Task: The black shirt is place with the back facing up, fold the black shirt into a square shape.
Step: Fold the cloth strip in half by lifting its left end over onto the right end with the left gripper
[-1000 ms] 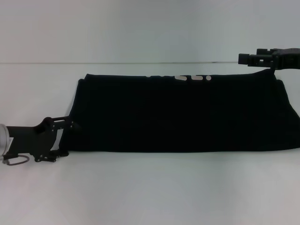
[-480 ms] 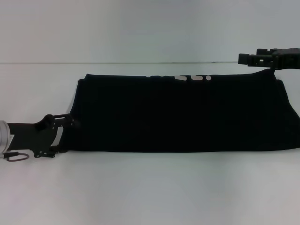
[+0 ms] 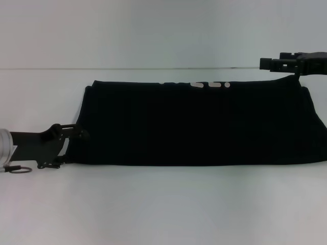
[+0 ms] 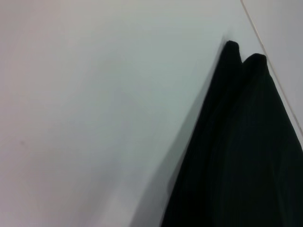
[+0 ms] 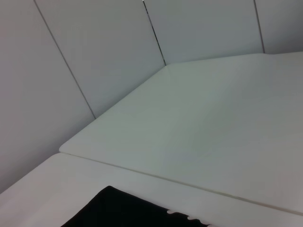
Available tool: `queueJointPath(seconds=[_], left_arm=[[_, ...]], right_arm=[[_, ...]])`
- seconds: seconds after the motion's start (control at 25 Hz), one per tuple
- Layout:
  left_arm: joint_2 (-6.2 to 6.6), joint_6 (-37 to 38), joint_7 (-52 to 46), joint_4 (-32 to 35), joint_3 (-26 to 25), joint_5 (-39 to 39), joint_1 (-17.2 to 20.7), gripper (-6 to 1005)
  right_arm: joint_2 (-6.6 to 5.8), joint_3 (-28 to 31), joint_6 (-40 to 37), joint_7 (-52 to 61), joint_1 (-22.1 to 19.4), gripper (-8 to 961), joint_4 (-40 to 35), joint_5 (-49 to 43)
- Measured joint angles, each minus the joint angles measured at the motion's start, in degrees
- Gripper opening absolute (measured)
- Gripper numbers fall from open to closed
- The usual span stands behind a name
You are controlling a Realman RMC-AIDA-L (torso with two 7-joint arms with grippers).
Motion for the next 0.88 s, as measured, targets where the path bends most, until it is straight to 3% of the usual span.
queueJointPath(seconds=[0.36,0.6,0.88], left_arm=[[0.09,-0.1,1.7,0.0,0.3,0.0,-0.1,750],[0.04,-0.6,2.6,0.0,0.4,0.4,-0.1,540],[0.01,-1.7,5.8,0.0,0.4,0.6,0.1,225]], right_arm=[[0.0,-0.1,0.1,0.0,0.3,916,0.0,0.0],[0.0,-0.1,0.4,0.0,0.3,917,0.0,0.0],[0.04,-0.1,0.6,0.0,0.2,917,0.1,0.0]])
